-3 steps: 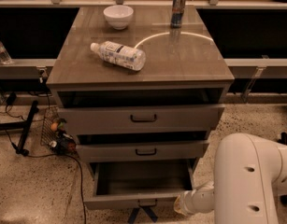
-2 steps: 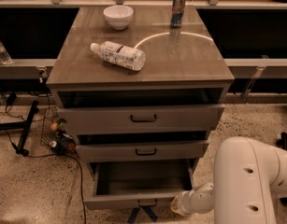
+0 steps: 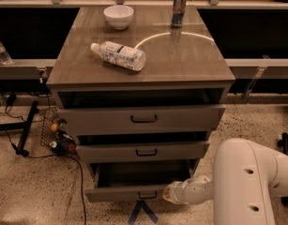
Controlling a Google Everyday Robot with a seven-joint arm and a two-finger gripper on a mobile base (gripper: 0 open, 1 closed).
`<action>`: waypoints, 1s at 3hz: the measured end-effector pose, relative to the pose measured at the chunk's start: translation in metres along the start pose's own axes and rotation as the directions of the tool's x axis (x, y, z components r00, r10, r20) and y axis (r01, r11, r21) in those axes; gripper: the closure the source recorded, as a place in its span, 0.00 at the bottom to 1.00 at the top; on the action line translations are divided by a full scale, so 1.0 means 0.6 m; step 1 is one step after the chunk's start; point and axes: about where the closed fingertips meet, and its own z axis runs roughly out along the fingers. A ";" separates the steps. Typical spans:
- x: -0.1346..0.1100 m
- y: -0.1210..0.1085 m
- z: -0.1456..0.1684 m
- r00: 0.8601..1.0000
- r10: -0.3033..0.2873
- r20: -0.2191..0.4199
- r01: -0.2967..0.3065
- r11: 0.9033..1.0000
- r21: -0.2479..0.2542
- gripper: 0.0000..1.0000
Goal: Close bottom drawer
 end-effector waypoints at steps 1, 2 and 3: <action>-0.024 -0.044 0.006 0.999 -0.031 0.021 0.030 0.999 0.043 1.00; -0.047 -0.081 0.027 0.997 -0.056 0.061 0.050 0.993 0.102 1.00; -0.071 -0.117 0.054 0.990 -0.088 0.106 0.069 0.983 0.169 1.00</action>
Offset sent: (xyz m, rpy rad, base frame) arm 0.0871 0.0380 0.0086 0.0968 -0.2050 0.0239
